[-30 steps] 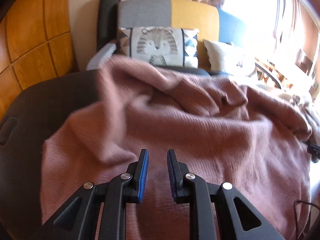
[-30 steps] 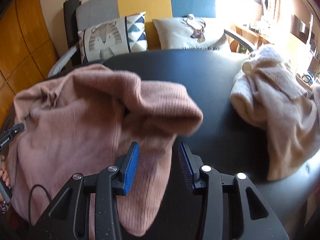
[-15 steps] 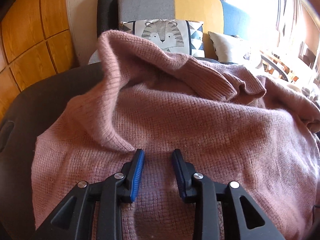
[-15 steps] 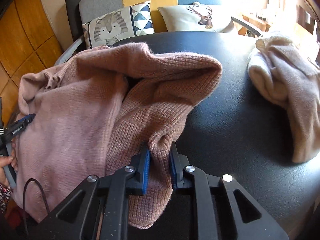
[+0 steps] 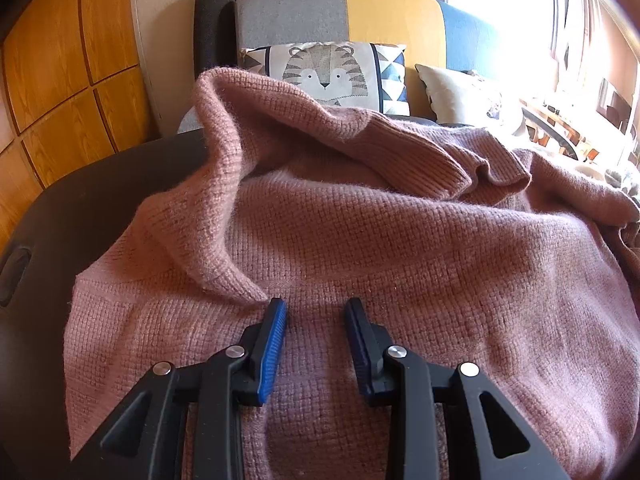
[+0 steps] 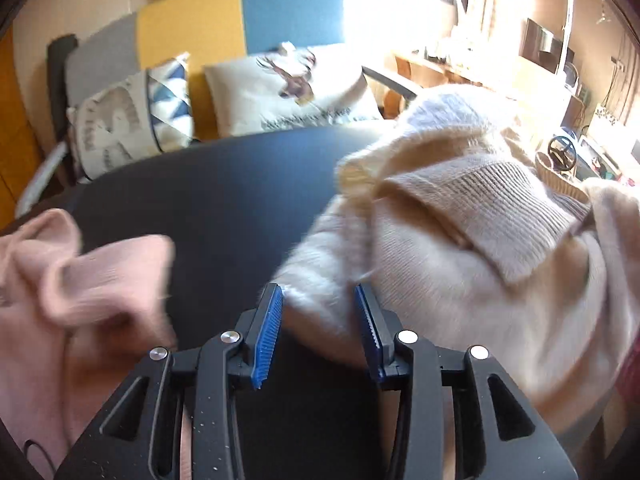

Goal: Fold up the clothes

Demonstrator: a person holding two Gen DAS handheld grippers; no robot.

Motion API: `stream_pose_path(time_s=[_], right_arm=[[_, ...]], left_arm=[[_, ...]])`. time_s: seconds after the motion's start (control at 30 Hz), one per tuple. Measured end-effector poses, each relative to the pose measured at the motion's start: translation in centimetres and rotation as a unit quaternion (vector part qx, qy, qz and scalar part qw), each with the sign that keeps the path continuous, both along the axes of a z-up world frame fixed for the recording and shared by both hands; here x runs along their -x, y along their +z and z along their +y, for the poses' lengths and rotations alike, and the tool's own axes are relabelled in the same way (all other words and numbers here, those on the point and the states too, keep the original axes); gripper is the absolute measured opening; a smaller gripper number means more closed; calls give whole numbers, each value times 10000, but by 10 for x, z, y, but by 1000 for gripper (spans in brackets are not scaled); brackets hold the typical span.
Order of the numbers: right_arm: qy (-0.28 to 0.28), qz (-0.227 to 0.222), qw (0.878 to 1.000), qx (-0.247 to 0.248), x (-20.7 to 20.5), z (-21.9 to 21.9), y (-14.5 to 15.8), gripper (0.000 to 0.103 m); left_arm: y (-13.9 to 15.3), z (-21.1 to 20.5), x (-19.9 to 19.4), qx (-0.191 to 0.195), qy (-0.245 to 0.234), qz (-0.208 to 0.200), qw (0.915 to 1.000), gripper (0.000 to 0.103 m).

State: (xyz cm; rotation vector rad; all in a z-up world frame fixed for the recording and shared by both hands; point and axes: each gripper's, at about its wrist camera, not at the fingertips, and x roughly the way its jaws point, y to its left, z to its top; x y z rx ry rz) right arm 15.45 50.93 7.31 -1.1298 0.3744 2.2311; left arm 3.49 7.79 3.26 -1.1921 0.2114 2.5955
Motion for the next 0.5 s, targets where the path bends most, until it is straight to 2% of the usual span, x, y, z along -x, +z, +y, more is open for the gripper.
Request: stream_pose_path(time_s=[0.1, 0.23, 0.5], right_arm=[[4, -296, 9996, 25, -1, 29, -13, 38], [-5, -609, 9970, -480, -10, 35, -16, 38], [-492, -622, 9961, -394, -31, 73, -18, 38]], left_arm=[[0, -2, 2, 7, -19, 3, 10000, 32], [0, -2, 2, 25, -26, 13, 10000, 32], [-1, 3, 8, 30, -13, 21, 10000, 32]])
